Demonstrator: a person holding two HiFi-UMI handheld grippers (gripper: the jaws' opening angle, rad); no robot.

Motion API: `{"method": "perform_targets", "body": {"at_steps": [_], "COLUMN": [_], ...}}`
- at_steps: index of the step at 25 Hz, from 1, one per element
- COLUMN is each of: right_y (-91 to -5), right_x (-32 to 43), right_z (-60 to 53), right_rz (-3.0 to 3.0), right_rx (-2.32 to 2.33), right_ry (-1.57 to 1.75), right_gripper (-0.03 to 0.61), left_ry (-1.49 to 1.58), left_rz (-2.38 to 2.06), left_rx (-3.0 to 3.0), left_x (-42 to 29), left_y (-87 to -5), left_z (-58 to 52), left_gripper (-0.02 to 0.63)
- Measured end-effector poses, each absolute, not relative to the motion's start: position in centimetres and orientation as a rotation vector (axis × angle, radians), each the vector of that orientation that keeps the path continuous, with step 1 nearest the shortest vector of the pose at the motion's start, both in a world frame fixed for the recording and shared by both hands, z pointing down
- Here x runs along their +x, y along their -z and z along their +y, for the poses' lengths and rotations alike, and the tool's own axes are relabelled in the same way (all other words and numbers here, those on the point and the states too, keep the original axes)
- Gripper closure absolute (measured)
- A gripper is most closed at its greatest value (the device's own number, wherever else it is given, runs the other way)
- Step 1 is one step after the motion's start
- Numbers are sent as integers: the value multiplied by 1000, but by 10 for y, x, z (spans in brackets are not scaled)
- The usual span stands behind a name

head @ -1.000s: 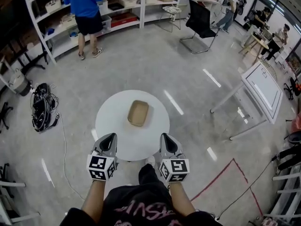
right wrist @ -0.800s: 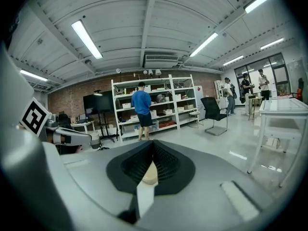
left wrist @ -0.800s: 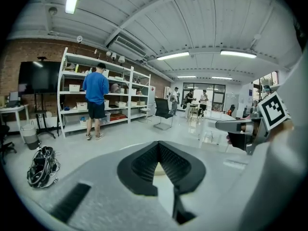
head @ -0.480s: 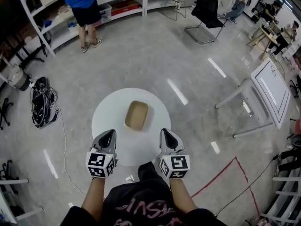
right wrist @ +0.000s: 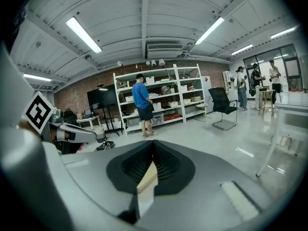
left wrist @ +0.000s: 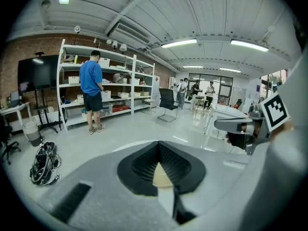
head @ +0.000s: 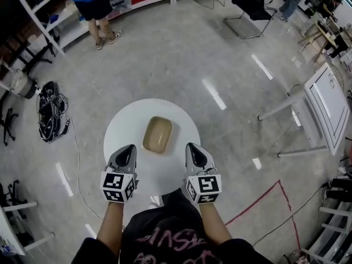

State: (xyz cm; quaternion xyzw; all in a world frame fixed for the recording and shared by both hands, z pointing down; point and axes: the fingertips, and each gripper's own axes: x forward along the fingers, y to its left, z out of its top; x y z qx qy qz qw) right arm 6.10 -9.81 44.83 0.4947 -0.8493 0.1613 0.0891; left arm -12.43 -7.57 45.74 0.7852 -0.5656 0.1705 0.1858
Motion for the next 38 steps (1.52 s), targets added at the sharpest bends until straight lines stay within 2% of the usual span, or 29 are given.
{"method": "perform_targets", "body": {"at_steps": [25, 38], "right_y": [-475, -480], "right_x": [75, 68], "right_z": [-126, -120], "right_rz": [-2532, -2510], "right_rx": [1377, 1362], "right_ry": [-586, -533], "right_gripper": [569, 569], "left_ry": [-532, -528], "left_rz": [-1652, -1608], "left_rx": [2139, 2149], "left_x": [-111, -111], "left_y": [-460, -471], "left_z": [-99, -99], "left_gripper": [615, 615]}}
